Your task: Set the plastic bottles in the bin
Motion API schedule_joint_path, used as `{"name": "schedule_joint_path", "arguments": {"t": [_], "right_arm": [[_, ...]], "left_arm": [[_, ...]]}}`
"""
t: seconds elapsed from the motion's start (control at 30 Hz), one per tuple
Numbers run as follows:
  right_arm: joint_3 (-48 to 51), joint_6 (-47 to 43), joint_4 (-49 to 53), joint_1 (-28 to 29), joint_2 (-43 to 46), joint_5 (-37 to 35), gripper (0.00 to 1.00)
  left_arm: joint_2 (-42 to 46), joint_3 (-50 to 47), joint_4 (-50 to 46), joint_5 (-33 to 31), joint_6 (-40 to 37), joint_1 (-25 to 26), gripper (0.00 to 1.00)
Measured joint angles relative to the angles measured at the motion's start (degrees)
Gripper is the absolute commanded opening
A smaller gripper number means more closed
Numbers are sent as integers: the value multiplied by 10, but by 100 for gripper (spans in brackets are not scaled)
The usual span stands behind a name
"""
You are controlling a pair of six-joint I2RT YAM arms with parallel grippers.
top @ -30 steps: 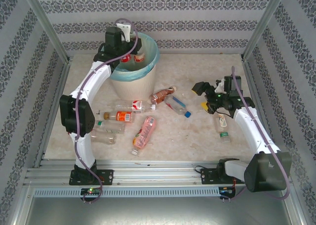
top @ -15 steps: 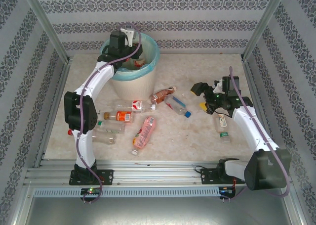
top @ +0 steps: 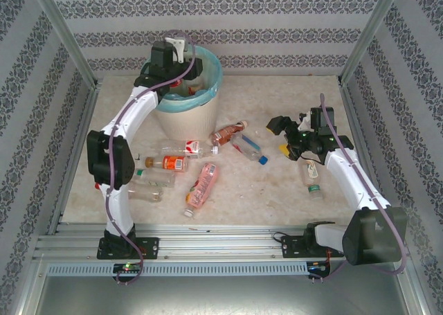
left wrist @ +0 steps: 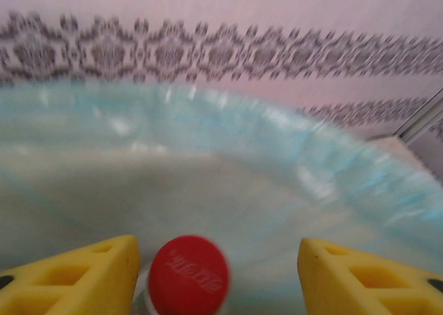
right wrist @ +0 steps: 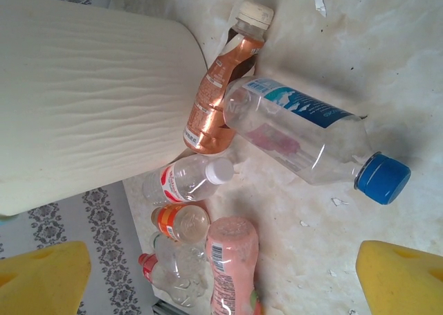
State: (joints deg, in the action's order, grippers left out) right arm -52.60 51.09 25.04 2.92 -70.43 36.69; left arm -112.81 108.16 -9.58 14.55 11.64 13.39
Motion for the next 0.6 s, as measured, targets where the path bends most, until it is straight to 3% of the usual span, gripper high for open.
{"name": "schedule_joint_path", "arguments": {"t": [0.17,0.47,0.6], "right_arm": [[0,0,0,6,0,0,98],[-2,-3,4,28,0,-18,98],[-33,-28,33,69,-3,-52,98]], "left_arm": [[86,-3,39,0,4,0,63],[198,-80,91,0,19,0,41],[228,-146,89,-12,19,0,43]]}}
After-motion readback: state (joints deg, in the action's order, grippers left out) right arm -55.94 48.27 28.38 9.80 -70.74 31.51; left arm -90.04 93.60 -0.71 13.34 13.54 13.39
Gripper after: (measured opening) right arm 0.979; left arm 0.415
